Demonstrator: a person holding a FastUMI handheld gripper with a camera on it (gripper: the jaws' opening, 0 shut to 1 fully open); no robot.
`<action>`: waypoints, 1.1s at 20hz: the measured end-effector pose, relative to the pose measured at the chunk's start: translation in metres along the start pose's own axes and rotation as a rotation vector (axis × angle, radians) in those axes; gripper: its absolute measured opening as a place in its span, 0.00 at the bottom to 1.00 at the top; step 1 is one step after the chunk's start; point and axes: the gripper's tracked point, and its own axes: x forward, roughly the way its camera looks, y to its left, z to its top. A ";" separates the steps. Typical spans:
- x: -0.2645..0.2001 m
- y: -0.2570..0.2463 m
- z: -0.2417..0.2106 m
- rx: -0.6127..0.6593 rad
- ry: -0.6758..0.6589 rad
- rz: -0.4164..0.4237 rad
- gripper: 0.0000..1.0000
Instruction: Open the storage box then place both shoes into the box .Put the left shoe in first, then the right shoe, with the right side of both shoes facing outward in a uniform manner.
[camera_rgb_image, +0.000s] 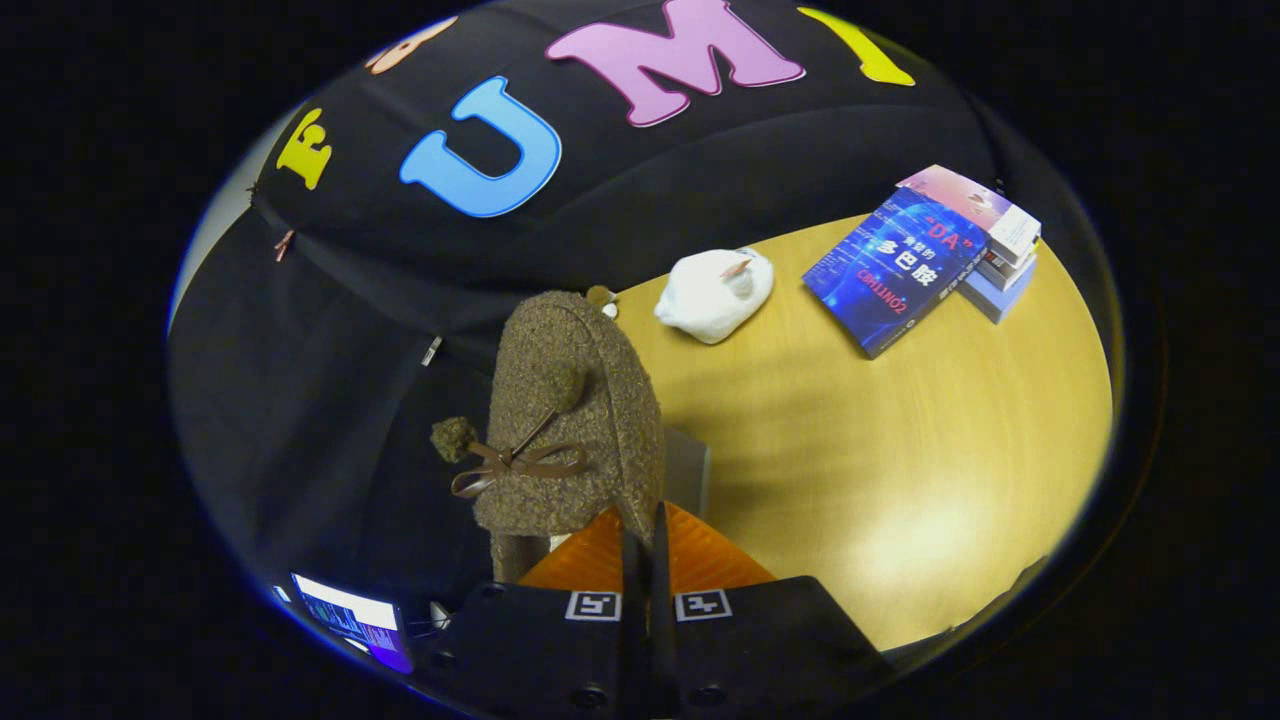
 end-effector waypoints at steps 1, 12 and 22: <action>0.011 0.012 -0.005 0.014 0.015 0.000 0.05; 0.110 0.034 -0.080 0.077 0.173 -0.238 0.05; 0.119 0.023 -0.090 0.051 0.184 -0.375 0.16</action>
